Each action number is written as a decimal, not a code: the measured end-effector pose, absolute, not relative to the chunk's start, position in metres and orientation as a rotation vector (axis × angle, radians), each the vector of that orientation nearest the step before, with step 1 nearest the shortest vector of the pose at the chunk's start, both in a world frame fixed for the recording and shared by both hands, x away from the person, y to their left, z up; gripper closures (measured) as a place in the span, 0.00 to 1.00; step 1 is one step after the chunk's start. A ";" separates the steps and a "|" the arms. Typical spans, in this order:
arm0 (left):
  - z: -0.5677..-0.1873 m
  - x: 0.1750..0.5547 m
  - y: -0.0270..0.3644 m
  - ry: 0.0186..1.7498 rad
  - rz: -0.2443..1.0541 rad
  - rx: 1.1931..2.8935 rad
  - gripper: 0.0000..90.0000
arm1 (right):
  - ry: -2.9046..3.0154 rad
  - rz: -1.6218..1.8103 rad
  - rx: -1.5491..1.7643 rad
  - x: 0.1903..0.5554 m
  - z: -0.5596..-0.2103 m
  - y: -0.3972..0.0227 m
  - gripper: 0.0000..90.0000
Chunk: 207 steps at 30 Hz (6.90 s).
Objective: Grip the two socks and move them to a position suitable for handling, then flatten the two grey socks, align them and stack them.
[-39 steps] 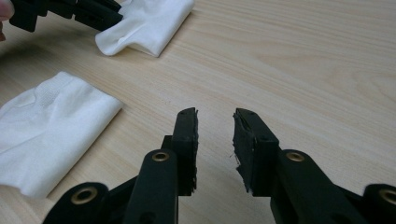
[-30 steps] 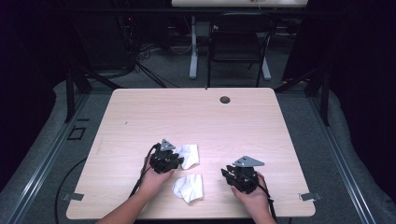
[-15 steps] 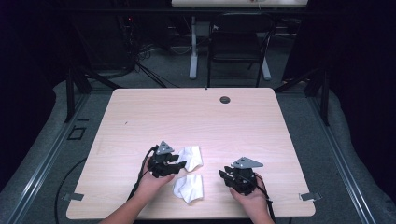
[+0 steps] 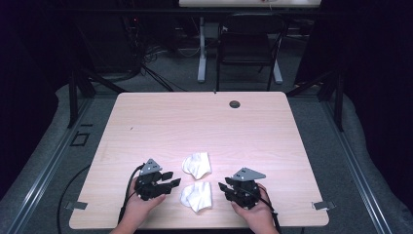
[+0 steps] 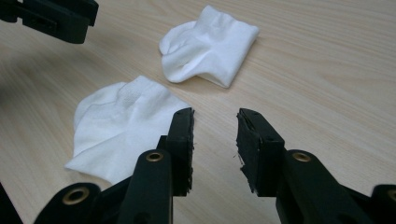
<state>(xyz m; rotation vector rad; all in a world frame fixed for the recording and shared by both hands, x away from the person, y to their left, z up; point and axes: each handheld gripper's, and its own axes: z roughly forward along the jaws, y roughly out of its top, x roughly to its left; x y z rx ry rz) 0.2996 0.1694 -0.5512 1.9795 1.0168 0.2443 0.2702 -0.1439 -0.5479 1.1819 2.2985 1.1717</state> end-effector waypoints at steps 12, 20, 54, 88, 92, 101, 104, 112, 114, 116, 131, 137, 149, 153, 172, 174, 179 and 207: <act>-0.563 0.294 0.163 0.950 0.260 2.057 0.65 | 2.353 1.109 1.128 0.264 -0.536 -0.115 0.80; -0.564 0.292 0.158 0.934 0.230 2.078 0.73 | 2.403 1.128 1.093 0.266 -0.538 -0.089 0.81; -0.579 0.288 0.145 0.901 0.167 2.151 0.82 | 2.532 1.074 1.016 0.259 -0.572 -0.044 0.79; -0.581 0.288 0.145 0.885 0.180 2.167 0.89 | 2.510 1.101 0.975 0.253 -0.578 -0.040 0.77; -0.581 0.288 0.144 0.885 0.175 2.166 0.91 | 2.482 1.059 0.930 0.251 -0.580 -0.037 0.84; -0.581 0.289 0.144 0.879 0.170 2.165 0.95 | 2.469 1.087 1.012 0.254 -0.578 -0.042 0.98; -0.581 0.289 0.144 0.885 0.164 2.163 0.96 | 2.448 1.139 1.050 0.254 -0.575 -0.045 0.98; -0.581 0.289 0.144 0.895 0.166 2.160 0.96 | 2.410 1.216 1.081 0.252 -0.557 -0.063 0.98; -0.581 0.288 0.144 0.897 0.165 2.160 0.96 | 2.392 1.246 1.092 0.251 -0.551 -0.071 0.98; -0.581 0.289 0.145 0.896 0.169 2.164 0.96 | 2.376 1.265 1.098 0.250 -0.544 -0.080 0.98; -0.581 0.287 0.146 0.917 0.163 2.159 0.95 | 2.329 1.218 1.195 0.245 -0.538 -0.142 0.97; -0.580 0.286 0.147 0.915 0.167 2.169 0.95 | 2.363 1.154 1.235 0.244 -0.544 -0.148 0.97; -0.578 0.283 0.151 0.938 0.171 2.177 0.95 | 2.427 0.991 1.346 0.248 -0.564 -0.158 1.00; -0.578 0.284 0.153 0.949 0.171 2.172 0.94 | 2.409 1.019 1.387 0.250 -0.565 -0.161 0.98; -0.576 0.282 0.144 0.872 0.143 2.159 0.85 | 2.425 1.051 1.205 0.254 -0.571 -0.140 0.91; -0.579 0.282 0.143 0.861 0.161 2.183 0.86 | 2.431 1.020 1.210 0.256 -0.574 -0.140 0.92; -0.579 0.283 0.144 0.870 0.153 2.183 0.87 | 2.420 1.018 1.251 0.256 -0.575 -0.143 0.94; -0.570 0.282 0.152 0.937 0.169 2.169 0.84 | 2.404 1.095 1.264 0.253 -0.569 -0.146 0.85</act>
